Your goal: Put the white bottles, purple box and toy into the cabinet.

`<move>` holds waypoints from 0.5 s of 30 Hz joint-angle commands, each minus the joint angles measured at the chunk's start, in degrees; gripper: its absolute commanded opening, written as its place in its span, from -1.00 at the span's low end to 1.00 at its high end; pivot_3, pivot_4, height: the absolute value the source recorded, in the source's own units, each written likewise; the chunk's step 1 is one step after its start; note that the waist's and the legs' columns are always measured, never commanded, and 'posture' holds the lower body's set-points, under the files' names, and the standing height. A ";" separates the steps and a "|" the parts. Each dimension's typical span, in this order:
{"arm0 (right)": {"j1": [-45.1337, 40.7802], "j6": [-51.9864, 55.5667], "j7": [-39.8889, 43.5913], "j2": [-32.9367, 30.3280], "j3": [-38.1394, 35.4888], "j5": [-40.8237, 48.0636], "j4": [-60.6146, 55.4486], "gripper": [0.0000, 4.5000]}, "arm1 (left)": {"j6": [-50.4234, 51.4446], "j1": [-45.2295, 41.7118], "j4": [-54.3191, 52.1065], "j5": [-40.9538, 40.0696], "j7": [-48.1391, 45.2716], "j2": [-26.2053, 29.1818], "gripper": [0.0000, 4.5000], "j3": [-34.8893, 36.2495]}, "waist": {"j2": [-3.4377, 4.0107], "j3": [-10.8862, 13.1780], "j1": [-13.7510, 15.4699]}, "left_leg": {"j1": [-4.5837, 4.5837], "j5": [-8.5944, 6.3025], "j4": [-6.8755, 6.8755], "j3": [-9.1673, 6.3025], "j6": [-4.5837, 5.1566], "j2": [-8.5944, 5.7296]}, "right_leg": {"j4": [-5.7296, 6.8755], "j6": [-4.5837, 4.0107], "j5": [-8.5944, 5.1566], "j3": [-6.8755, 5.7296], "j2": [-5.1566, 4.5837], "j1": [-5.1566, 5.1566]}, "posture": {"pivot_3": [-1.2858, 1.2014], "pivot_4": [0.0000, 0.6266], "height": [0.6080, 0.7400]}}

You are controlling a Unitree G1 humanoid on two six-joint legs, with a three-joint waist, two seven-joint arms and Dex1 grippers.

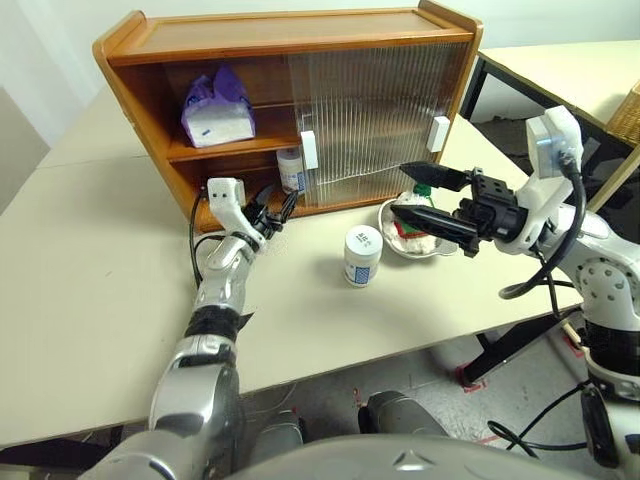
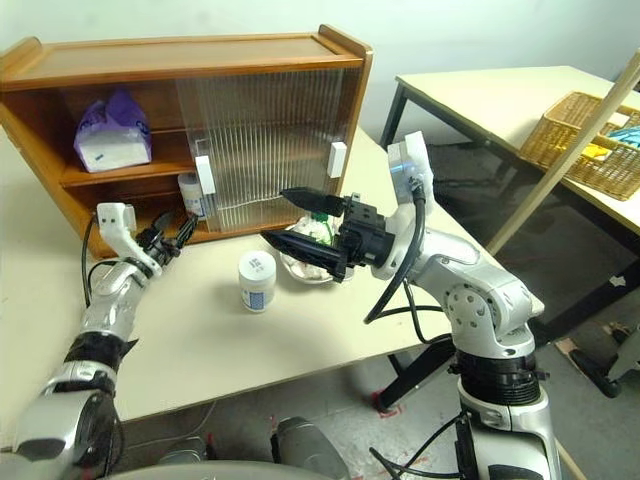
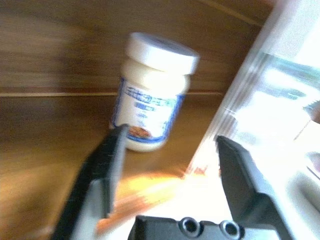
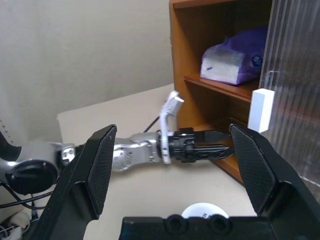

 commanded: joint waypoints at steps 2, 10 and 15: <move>-1.17 -0.65 1.10 0.29 0.79 -0.84 1.18 1.00 | 8.58 5.72 -11.97 -4.83 -9.83 3.72 0.99 -2.65 | 0.05 -0.04 0.83 | 0.00 -0.02 -0.01 -0.01 -0.02 0.00 | 0.01 -0.02 -0.01 0.01 0.00 -0.03 | -0.10 -1.00 1.00; -1.69 -1.22 1.63 0.92 0.97 -1.63 1.75 1.00 | 6.79 9.08 -13.26 -2.48 -23.08 9.55 0.99 -9.31 | 0.15 -0.08 3.33 | 0.02 -0.10 0.01 -0.19 -0.16 0.16 | 0.06 -0.43 0.14 0.10 -0.03 -0.16 | -0.11 -1.00 1.00; -1.49 -1.15 1.45 0.94 0.69 -1.77 1.45 1.00 | 4.64 7.47 -11.52 -0.54 -26.46 8.53 0.99 -13.30 | 0.18 -0.08 3.78 | -0.03 -0.13 0.01 -0.54 -0.22 0.54 | 0.06 -0.66 0.26 0.55 -0.12 -0.29 | -0.11 -1.00 1.00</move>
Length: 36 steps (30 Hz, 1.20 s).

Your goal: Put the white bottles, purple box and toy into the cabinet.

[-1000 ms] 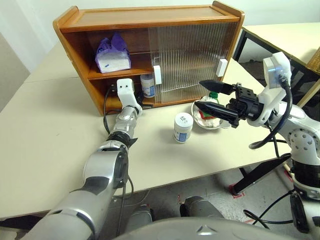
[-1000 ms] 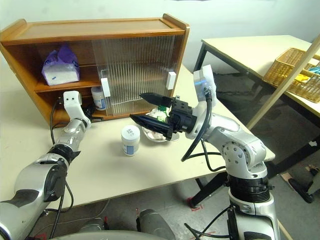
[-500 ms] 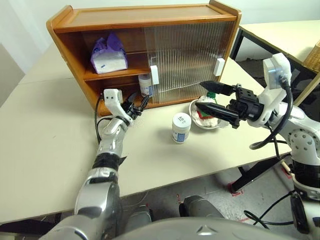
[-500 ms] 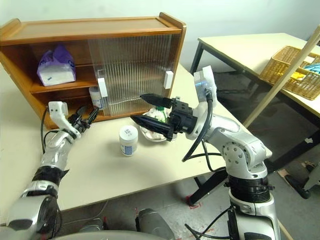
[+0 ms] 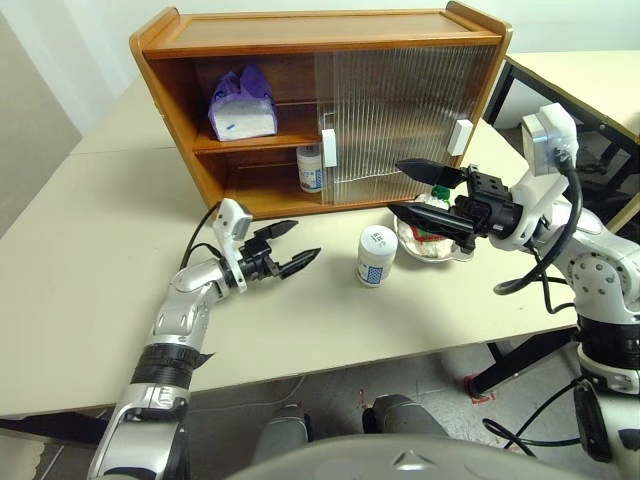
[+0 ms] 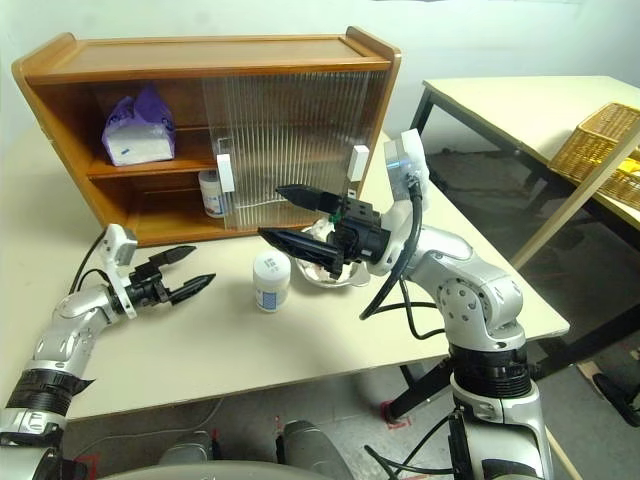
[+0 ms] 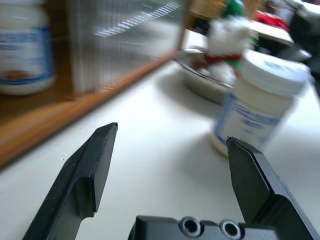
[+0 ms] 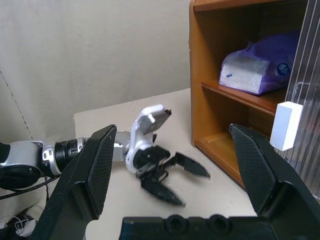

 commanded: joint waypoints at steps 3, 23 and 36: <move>-0.16 -0.03 -0.02 -0.19 0.04 -0.41 -0.34 1.00 | -3.23 -2.99 3.53 2.98 -2.01 -2.04 0.99 -3.90 | 0.02 0.00 0.03 | -0.04 -0.01 -0.01 -0.27 -0.02 0.08 | 0.00 -0.05 0.04 0.10 -0.14 -0.09 | -0.11 -1.00 1.00; 1.02 0.54 -1.71 -0.70 -0.86 0.11 -2.17 1.00 | -10.38 -9.51 12.71 8.26 -5.86 -7.64 0.99 -10.43 | 0.04 0.00 -0.88 | -0.08 0.08 0.07 -0.30 0.13 0.24 | -0.01 0.22 0.03 -0.15 0.34 0.05 | -0.15 -1.00 1.00; 1.32 0.49 -2.33 -0.66 -0.95 0.18 -2.66 1.00 | -11.76 -11.07 15.99 8.74 -5.68 -9.16 0.71 -9.93 | 0.05 0.00 -1.77 | -0.09 0.08 0.06 0.10 0.13 0.26 | -0.02 0.27 -0.01 -0.27 0.32 0.07 | -0.15 -1.00 1.00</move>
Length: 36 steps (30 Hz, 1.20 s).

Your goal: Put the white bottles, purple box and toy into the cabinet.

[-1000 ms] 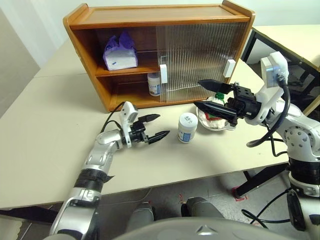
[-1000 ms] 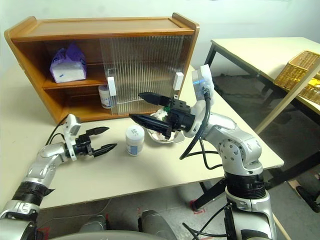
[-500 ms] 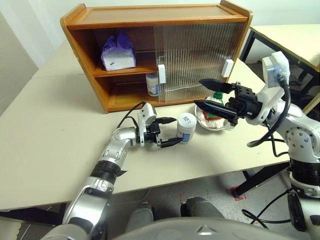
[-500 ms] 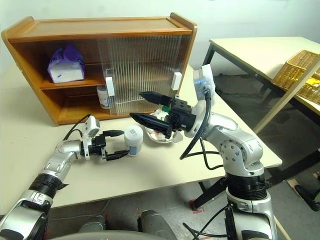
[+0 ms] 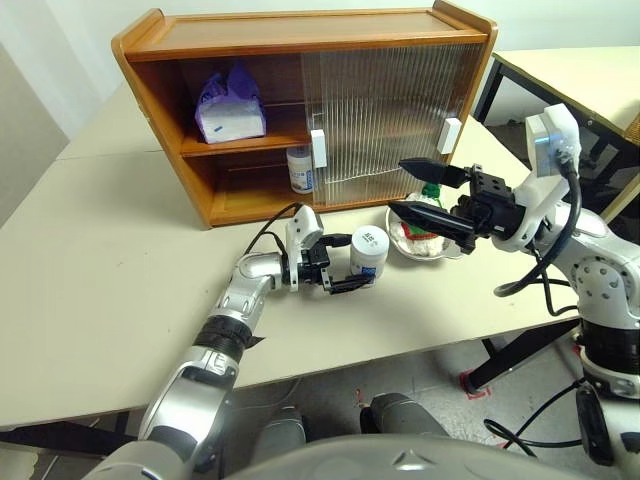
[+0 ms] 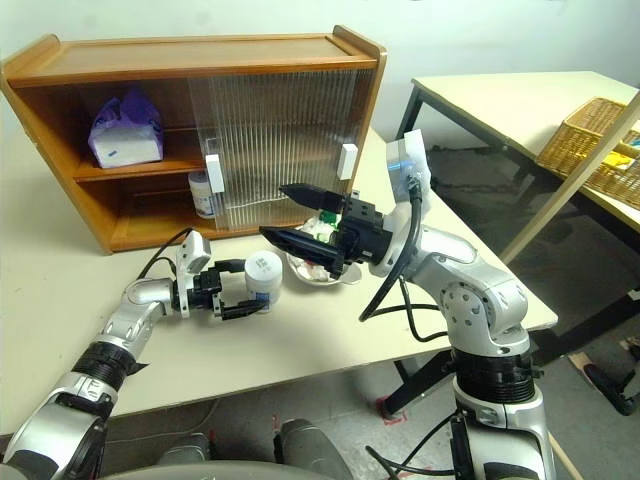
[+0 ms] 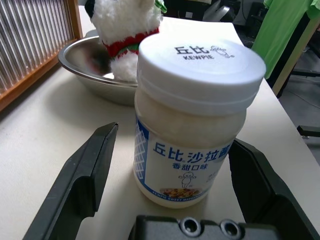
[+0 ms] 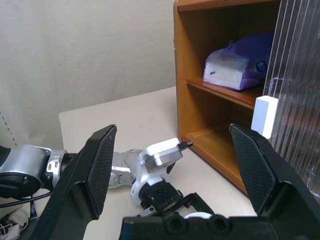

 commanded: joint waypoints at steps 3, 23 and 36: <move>0.20 0.41 -0.23 -0.38 -0.35 0.51 -0.79 1.00 | -0.88 -0.98 1.24 0.66 -0.05 -0.20 0.36 -0.03 | 0.00 0.00 -0.15 | 0.00 0.00 0.00 0.06 0.00 -0.01 | 0.00 0.00 0.00 0.00 0.00 0.00 | -0.15 -1.00 1.00; -0.80 -0.33 1.95 0.59 1.08 -0.40 1.52 1.00 | 10.15 8.46 -16.26 -6.73 9.01 6.38 0.36 10.65 | 0.04 0.02 -0.52 | 0.01 0.00 -0.05 0.28 0.00 -0.13 | 0.00 0.05 -0.03 -0.30 0.10 -0.07 | -0.11 -1.00 1.00; -1.28 -0.26 2.81 0.79 1.38 -0.53 2.24 1.00 | 12.54 2.43 -10.20 -5.47 29.93 4.73 0.36 19.79 | 0.05 0.03 1.69 | 0.05 0.02 -0.01 0.26 -0.01 -0.15 | 0.00 -0.04 0.02 -0.17 -0.01 -0.04 | -0.10 -1.00 1.00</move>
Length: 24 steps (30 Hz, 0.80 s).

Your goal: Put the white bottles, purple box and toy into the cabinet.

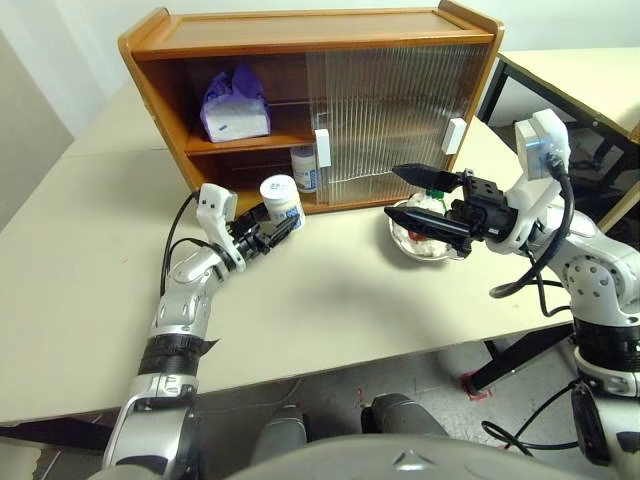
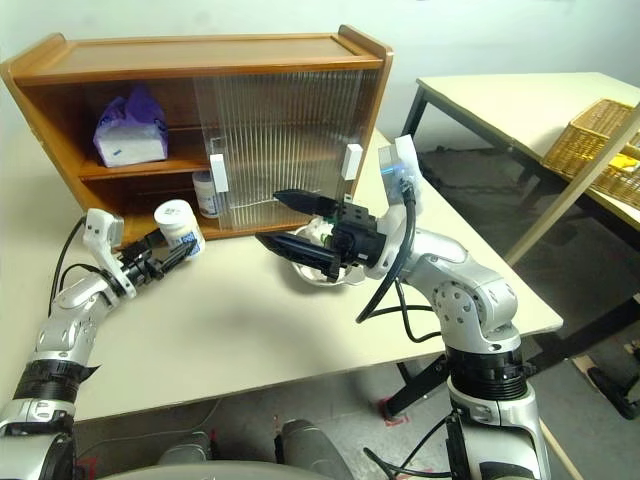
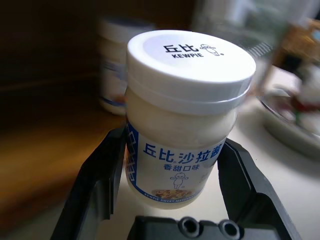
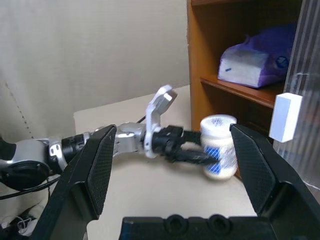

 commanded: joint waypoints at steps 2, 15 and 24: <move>-0.72 0.00 0.12 -0.31 -0.07 -0.13 0.02 1.00 | -2.32 -4.31 5.18 1.04 5.09 -0.73 0.36 1.82 | 0.00 0.00 0.33 | 0.03 0.00 0.00 0.01 0.00 0.00 | 0.00 0.00 0.01 0.03 -0.01 0.03 | -0.10 -1.00 1.00; -0.44 0.41 -0.76 -0.71 -0.42 0.28 -0.84 1.00 | -8.31 -13.79 22.67 5.77 16.94 -2.86 0.36 2.18 | -0.02 0.01 0.50 | 0.12 0.06 0.11 0.02 0.06 -0.12 | 0.00 0.18 0.13 0.04 -0.01 0.16 | -0.11 -1.00 1.00; -0.45 0.54 -0.81 -1.13 -0.59 0.46 -0.80 1.00 | -12.73 -19.65 33.98 9.17 27.20 -4.75 0.36 2.02 | -0.04 0.02 0.36 | 0.24 0.13 0.20 0.03 0.15 -0.30 | 0.00 0.31 0.19 0.06 -0.02 0.32 | -0.12 -1.00 1.00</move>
